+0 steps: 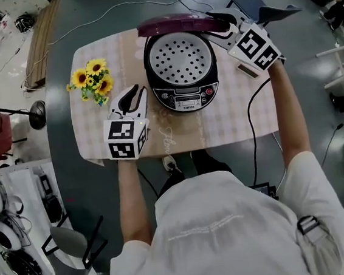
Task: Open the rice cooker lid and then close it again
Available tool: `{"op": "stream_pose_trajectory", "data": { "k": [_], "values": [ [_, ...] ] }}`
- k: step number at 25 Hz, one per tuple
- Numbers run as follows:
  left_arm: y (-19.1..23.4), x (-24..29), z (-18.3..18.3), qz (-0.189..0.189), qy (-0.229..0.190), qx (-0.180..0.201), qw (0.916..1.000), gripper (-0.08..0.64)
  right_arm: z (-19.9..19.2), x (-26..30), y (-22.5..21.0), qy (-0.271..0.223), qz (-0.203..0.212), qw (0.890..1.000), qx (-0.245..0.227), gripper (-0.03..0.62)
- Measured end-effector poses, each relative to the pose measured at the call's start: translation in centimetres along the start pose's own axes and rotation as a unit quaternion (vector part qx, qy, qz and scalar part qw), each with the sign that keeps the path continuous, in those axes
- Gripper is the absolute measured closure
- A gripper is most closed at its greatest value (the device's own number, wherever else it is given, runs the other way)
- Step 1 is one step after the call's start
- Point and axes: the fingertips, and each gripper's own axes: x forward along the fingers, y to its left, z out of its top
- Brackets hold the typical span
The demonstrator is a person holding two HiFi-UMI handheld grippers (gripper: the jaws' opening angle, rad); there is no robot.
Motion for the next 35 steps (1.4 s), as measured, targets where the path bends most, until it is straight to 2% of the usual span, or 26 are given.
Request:
{"op": "stream_pose_trajectory", "data": {
  "k": [10, 15, 19, 29, 35],
  "values": [
    [-1.5, 0.2, -0.6, -0.013, 0.006, 0.009, 0.9999, 0.482, -1.5, -0.2, 3.1, 0.000, 0.001, 1.000, -0.001, 0.336],
    [-2.2, 0.2, -1.2, -0.022, 0.009, 0.011, 0.9996, 0.482, -2.3, -0.4, 5.7, 0.008, 0.021, 1.000, 0.000, 0.321],
    [-2.8, 0.2, -1.5, -0.032, 0.012, 0.012, 0.9994, 0.482, -2.9, -0.7, 7.4, 0.009, 0.032, 0.999, 0.015, 0.313],
    [-3.5, 0.5, -2.1, -0.050, 0.016, 0.021, 0.9984, 0.482, -4.4, -0.3, 10.8, 0.018, 0.029, 0.999, 0.030, 0.305],
    [-4.0, 1.3, -3.0, -0.061, 0.019, 0.022, 0.9977, 0.482, -5.7, 0.0, 13.0, 0.021, 0.040, 0.996, 0.072, 0.305]
  ]
}}
